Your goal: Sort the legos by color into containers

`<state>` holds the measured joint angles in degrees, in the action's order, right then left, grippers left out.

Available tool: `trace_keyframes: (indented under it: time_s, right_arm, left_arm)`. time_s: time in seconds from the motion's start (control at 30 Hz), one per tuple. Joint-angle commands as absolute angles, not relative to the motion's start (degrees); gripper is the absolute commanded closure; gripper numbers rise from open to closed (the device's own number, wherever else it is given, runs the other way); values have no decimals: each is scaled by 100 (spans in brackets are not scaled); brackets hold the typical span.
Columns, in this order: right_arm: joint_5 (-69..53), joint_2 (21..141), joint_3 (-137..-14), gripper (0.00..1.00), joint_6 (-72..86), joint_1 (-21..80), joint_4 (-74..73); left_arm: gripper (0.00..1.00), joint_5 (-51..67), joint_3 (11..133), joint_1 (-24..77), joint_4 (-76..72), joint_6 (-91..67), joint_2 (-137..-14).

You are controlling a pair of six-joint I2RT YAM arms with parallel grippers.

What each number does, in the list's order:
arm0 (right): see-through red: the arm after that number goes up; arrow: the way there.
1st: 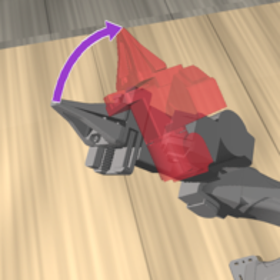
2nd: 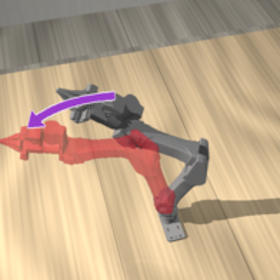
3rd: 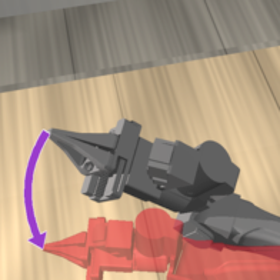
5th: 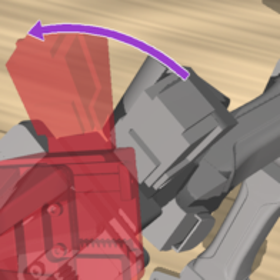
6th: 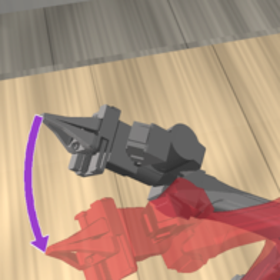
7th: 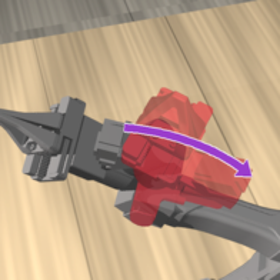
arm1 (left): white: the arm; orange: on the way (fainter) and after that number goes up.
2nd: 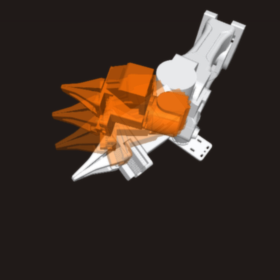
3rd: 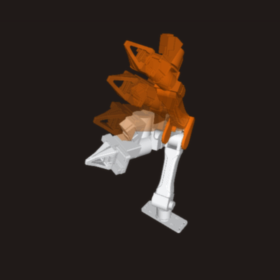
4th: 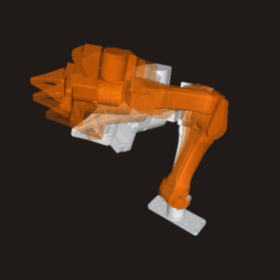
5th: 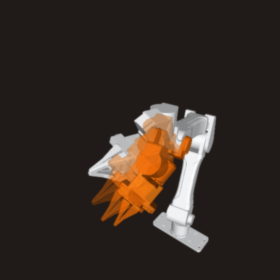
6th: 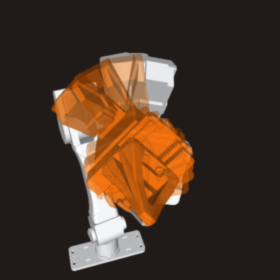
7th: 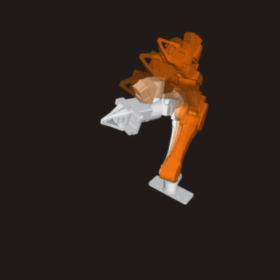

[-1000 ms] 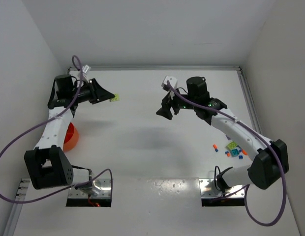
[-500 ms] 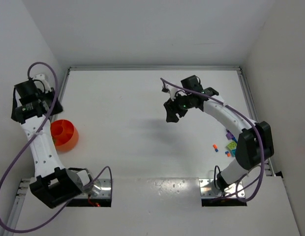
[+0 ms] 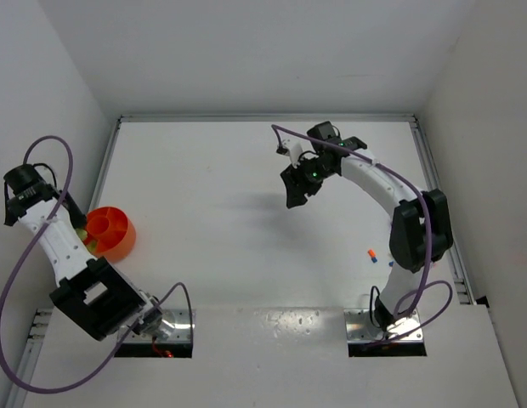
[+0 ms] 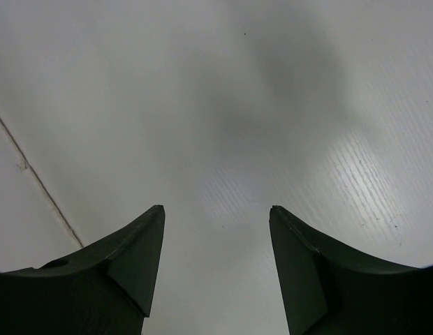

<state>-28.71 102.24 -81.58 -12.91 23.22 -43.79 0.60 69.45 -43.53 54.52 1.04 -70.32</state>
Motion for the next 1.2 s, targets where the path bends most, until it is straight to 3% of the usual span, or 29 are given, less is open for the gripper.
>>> trace_keyframes:
  time_s: [0.0,0.8,1.17]
  right_arm:
    - [-2936,10300,-8595,38,-1283,2233,-4395]
    - [-2988,10512,-8921,38,-1230,2232,-4447]
    - [-2988,10512,-8921,38,-1230,2232,-4447]
  left_arm:
    - [100,281,6891,-4692,5467,62,-7207]
    - [100,158,6732,-4746,4746,343,-7910]
    - [94,386,6680,-4746,4570,641,-8068]
